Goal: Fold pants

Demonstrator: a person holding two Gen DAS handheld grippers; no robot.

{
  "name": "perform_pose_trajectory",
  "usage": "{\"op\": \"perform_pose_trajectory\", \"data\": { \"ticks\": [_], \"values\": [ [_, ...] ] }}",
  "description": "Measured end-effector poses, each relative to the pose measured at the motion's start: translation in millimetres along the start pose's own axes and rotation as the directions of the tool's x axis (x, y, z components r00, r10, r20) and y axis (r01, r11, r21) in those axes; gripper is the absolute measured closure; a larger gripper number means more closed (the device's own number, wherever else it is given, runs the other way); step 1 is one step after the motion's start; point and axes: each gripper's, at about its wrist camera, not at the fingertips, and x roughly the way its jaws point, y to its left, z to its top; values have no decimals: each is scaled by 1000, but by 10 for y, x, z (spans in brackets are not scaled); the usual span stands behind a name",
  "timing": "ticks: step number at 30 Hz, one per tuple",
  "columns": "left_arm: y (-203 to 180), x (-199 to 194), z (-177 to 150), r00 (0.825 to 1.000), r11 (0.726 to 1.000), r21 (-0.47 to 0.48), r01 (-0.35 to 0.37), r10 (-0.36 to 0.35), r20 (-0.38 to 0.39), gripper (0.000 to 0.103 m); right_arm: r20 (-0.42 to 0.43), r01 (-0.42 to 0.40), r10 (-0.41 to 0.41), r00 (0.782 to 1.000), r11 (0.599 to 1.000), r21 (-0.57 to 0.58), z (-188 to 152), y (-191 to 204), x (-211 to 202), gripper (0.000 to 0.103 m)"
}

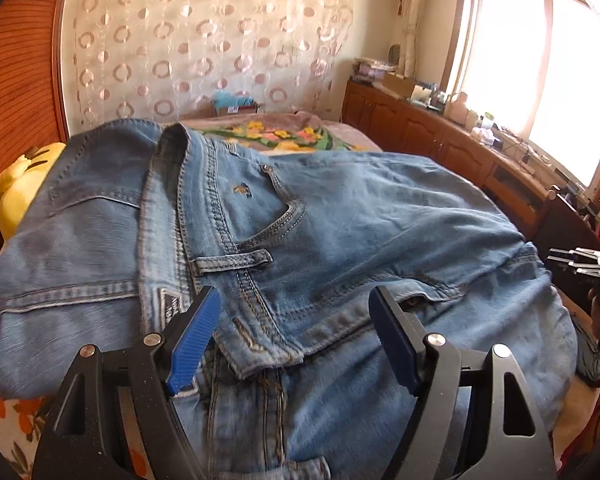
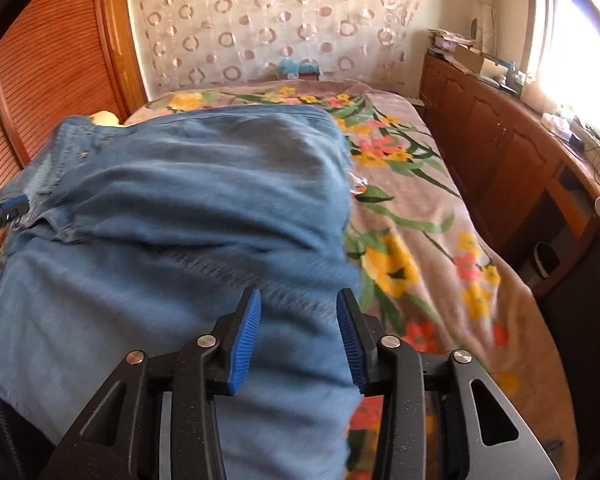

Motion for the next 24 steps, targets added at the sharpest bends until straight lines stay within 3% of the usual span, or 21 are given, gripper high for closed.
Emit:
{"op": "perform_pose_trajectory", "data": {
  "ticks": [7, 13, 14, 19, 24],
  "values": [
    [-51, -335, -133, 996, 995, 42, -89, 88, 31, 25, 104, 1, -2, 995, 1000, 11, -330, 105, -219, 61],
    [-146, -548, -212, 993, 993, 56, -108, 105, 44, 24, 147, -4, 3, 989, 1000, 9, -540, 226, -335, 61],
    [-169, -571, -222, 994, 993, 59, -106, 103, 46, 20, 146, -12, 11, 989, 1000, 5, -569, 251, -355, 61],
    [-241, -668, -270, 994, 992, 55, -110, 108, 30, 18, 150, -24, 25, 988, 1000, -3, -607, 306, -454, 47],
    [-284, -703, -350, 993, 992, 57, -115, 115, 4, 17, 163, -31, 31, 986, 1000, 0, -645, 318, -524, 40]
  ]
}}
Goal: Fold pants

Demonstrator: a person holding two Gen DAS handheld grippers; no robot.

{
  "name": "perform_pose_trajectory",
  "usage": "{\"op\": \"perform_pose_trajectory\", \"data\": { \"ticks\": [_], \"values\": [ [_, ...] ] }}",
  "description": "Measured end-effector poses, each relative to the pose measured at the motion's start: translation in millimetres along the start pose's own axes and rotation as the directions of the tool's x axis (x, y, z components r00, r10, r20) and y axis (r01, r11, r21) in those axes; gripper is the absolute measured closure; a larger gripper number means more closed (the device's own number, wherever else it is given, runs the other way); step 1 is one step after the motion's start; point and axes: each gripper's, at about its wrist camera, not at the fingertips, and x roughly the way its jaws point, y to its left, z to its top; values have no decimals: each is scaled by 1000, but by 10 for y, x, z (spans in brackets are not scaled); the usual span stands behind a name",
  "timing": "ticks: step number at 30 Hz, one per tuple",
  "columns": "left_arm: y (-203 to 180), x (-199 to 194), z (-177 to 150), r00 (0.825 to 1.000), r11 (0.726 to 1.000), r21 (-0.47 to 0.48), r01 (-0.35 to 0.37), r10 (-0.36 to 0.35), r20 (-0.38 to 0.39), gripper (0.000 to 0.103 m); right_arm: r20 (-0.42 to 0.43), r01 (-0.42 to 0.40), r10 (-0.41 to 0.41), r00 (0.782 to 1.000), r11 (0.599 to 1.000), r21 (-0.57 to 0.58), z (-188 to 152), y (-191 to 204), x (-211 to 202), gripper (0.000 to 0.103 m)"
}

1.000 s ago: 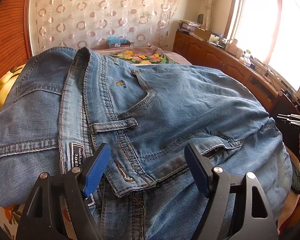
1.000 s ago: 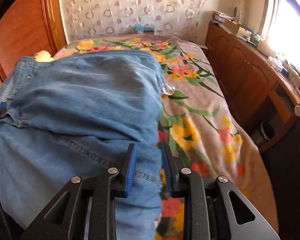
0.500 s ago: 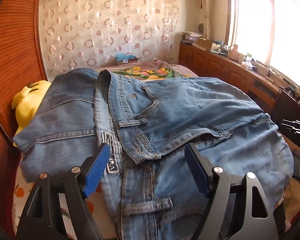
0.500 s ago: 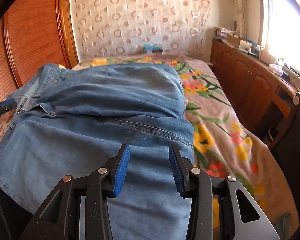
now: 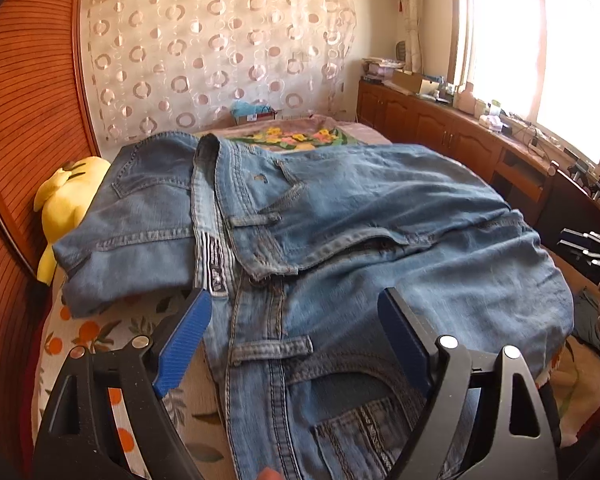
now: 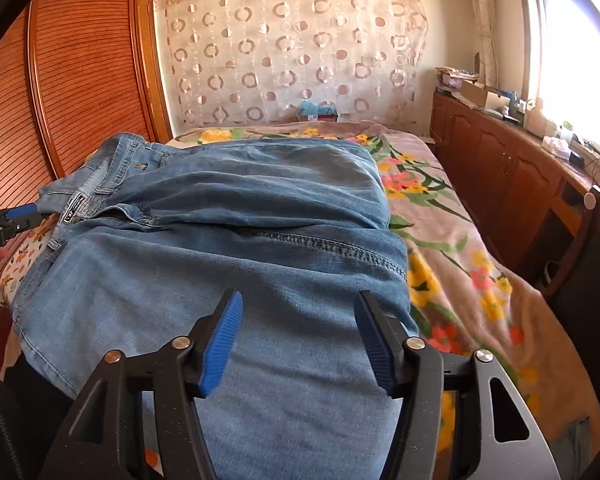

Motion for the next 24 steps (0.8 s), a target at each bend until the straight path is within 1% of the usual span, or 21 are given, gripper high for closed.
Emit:
{"op": "perform_pose_trajectory", "data": {
  "ticks": [2, 6, 8, 10, 16, 20, 23, 24],
  "values": [
    [-5, -27, -46, 1000, 1000, 2, 2, -2, -6, 17, -1, -4, 4, 1000, 1000, 6, -13, 8, -20, 39],
    [31, -110, -196, 999, 1000, -3, 24, -24, -23, 17, -28, -17, 17, 999, 1000, -2, -60, 30, -34, 39],
    [70, -150, -304, 999, 1000, 9, 17, -16, -37, 18, -46, -23, 23, 999, 1000, -10, -103, 19, -46, 39],
    [137, -198, -443, 998, 1000, 10, -1, 2, -55, 18, -71, -20, 19, 997, 1000, -12, -169, 6, -59, 39],
    [304, -359, -774, 996, 1000, -17, 7, -8, -91, 18, -131, 15, -14, 991, 1000, 1, -299, -128, -122, 39],
    [343, -440, -914, 994, 999, -31, 16, -19, -106, 22, -168, 55, -55, 984, 998, -5, -354, -196, -199, 39],
    [329, -441, -1020, 991, 998, -48, 48, -54, -125, 30, -192, 74, -77, 978, 997, -18, -396, -233, -262, 39],
    [312, -432, -1063, 989, 997, -50, 61, -68, -134, 34, -196, 79, -82, 977, 997, -22, -391, -229, -273, 39]
  ]
}}
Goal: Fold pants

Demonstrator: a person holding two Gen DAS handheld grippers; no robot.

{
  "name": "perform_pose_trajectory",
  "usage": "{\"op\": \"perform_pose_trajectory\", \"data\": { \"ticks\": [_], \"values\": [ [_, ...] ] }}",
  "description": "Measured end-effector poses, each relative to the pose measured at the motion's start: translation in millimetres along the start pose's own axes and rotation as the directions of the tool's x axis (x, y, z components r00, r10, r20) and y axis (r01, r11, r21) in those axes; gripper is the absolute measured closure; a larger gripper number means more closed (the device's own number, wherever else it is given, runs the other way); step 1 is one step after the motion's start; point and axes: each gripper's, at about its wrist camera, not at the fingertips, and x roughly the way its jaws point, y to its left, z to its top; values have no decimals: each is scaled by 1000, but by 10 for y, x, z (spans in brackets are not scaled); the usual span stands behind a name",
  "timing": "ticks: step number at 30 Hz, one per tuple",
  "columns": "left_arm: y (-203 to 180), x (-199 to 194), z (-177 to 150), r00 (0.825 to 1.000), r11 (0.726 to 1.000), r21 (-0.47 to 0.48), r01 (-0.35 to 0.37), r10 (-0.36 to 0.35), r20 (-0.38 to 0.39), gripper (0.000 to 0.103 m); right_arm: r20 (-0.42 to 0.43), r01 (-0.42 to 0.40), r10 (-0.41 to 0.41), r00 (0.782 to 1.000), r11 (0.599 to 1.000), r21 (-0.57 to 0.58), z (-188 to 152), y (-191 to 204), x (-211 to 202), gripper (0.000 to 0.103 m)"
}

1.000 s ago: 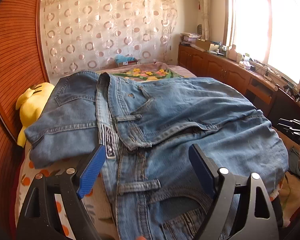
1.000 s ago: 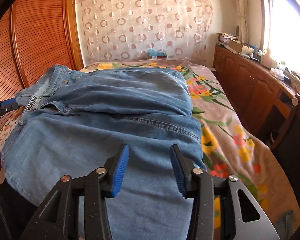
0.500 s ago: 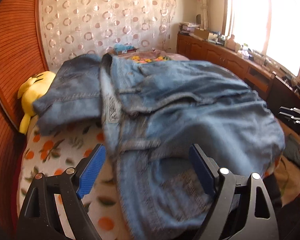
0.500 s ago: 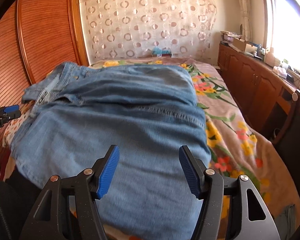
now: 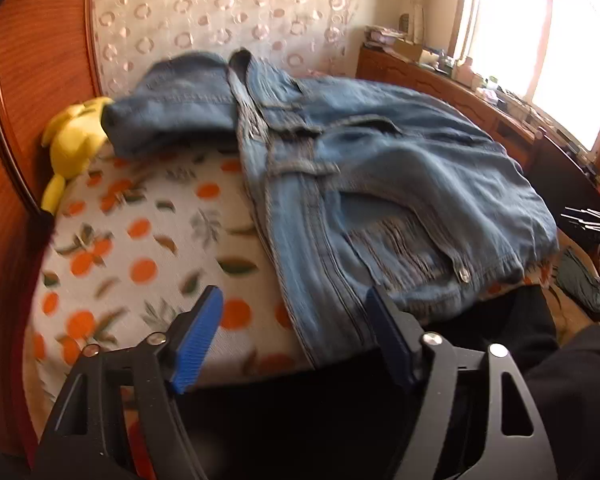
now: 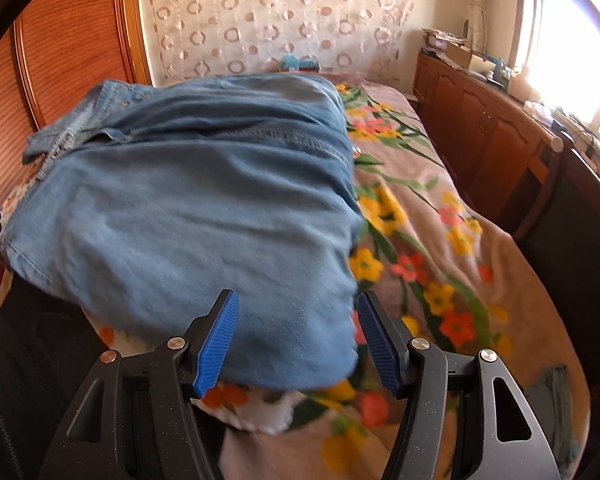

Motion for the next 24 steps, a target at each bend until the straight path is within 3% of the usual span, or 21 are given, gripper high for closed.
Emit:
{"op": "perform_pose_trajectory", "data": {
  "ticks": [5, 13, 17, 24],
  "values": [
    [-77, 29, -102, 998, 998, -10, 65, -65, -17, 51, -5, 14, -14, 1000, 1000, -2, 28, -4, -43, 39],
    [-148, 4, -93, 997, 997, -8, 75, -75, -18, 62, -49, -13, 10, 999, 999, -47, -72, 1, -30, 39],
    [-158, -51, -10, 996, 996, -11, 94, -94, 2, 77, -57, -13, 9, 998, 998, -58, -38, -20, -58, 39],
    [-172, -35, 55, 997, 997, 8, 77, -77, -2, 81, -76, -28, 22, 997, 997, -71, -86, -3, -27, 39]
  ]
}}
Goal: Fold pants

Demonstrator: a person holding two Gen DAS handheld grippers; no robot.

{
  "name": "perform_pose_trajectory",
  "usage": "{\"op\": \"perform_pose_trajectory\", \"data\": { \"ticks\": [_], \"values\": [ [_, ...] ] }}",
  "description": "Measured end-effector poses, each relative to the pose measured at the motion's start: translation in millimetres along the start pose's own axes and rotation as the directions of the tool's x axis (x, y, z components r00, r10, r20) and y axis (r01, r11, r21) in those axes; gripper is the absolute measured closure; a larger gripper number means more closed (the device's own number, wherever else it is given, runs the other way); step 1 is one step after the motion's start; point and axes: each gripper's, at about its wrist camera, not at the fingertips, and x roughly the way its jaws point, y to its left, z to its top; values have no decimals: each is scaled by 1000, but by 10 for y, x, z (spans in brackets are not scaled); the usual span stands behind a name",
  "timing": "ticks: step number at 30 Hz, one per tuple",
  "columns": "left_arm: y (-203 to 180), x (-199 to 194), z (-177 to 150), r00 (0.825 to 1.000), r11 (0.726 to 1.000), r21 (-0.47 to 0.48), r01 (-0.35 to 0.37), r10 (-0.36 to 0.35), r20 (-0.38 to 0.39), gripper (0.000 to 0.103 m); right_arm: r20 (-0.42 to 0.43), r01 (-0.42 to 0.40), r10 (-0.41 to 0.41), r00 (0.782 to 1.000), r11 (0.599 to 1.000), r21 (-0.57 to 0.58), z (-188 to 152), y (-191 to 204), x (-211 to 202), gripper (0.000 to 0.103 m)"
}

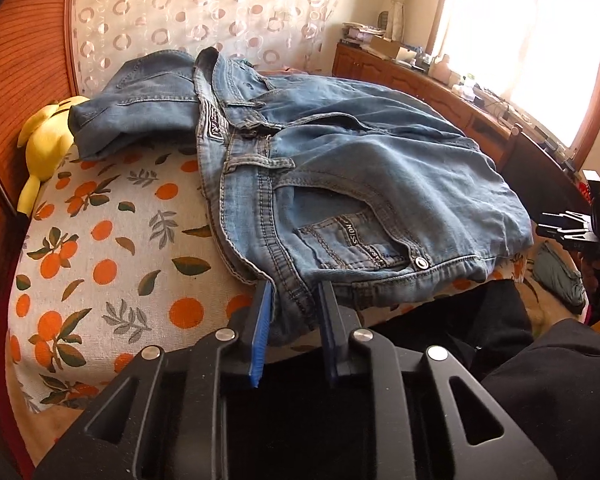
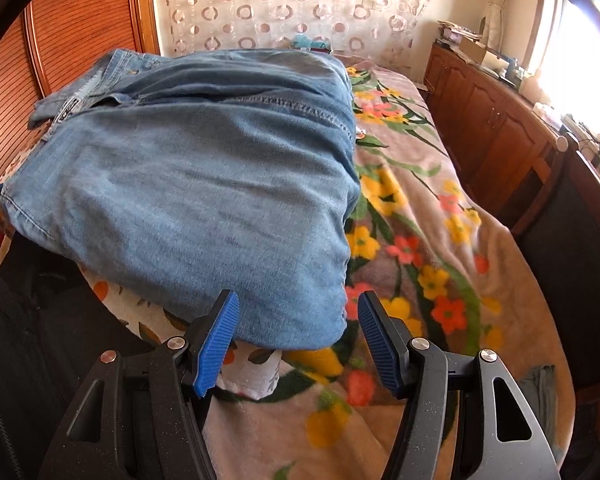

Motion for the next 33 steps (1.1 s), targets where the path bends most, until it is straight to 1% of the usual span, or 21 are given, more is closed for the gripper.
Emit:
{"op": "perform_pose_trajectory", "data": {
  "ticks": [3, 5, 9, 11, 16, 18, 19, 20, 22, 23, 25, 26, 27, 28, 33],
  "values": [
    [-15, -7, 61, 1000, 1000, -8, -9, 9, 22, 84, -16, -15, 15, 1000, 1000, -5, -21, 3, 17, 39],
    [-23, 1, 125, 999, 1000, -2, -19, 19, 34, 84, -28, -27, 26, 999, 1000, -8, -36, 1, 26, 39],
    [-47, -1, 234, 998, 999, 17, -30, 29, 49, 84, -68, -17, 13, 998, 999, -52, -63, -30, 6, 39],
    [-56, 11, 257, 998, 999, 23, -35, 34, 51, 84, -92, -5, 0, 996, 999, -47, -87, -98, 43, 39],
    [-47, 18, 247, 998, 999, 14, -33, 32, 55, 84, -138, 1, -7, 990, 999, -45, -141, -120, 238, 39],
    [-36, 19, 233, 998, 1000, 11, -29, 29, 54, 84, -147, 17, -25, 989, 998, -56, -167, -102, 331, 39],
    [-29, 19, 230, 998, 1000, 9, -27, 26, 54, 84, -144, 29, -37, 989, 998, -55, -174, -106, 362, 41],
    [-29, 19, 226, 998, 1000, 7, -25, 24, 55, 84, -139, 33, -39, 989, 998, -49, -173, -105, 385, 45],
    [-25, 20, 218, 998, 1000, 6, -23, 22, 58, 84, -120, 39, -42, 992, 999, -30, -147, -116, 424, 60],
    [-27, 24, 217, 998, 1000, 5, -22, 22, 58, 84, -112, 42, -44, 993, 999, -22, -123, -122, 438, 64],
    [-38, 19, 214, 998, 1000, 6, -23, 23, 62, 84, -95, 41, -42, 995, 999, -9, -116, -125, 472, 85],
    [-42, 14, 213, 998, 1000, 8, -24, 23, 63, 84, -81, 38, -39, 996, 999, -11, -118, -112, 466, 93],
    [-50, 0, 211, 997, 1000, 11, -25, 24, 69, 86, -65, 37, -38, 997, 999, -16, -123, -102, 434, 99],
    [-55, -23, 209, 997, 1000, 12, -26, 25, 77, 86, -46, 43, -44, 998, 999, -22, -132, -106, 396, 100],
    [-89, -184, 294, 991, 1000, 0, -14, 14, 135, 88, 65, 61, -60, 996, 998, -7, -22, -173, 48, 101]
  ]
}}
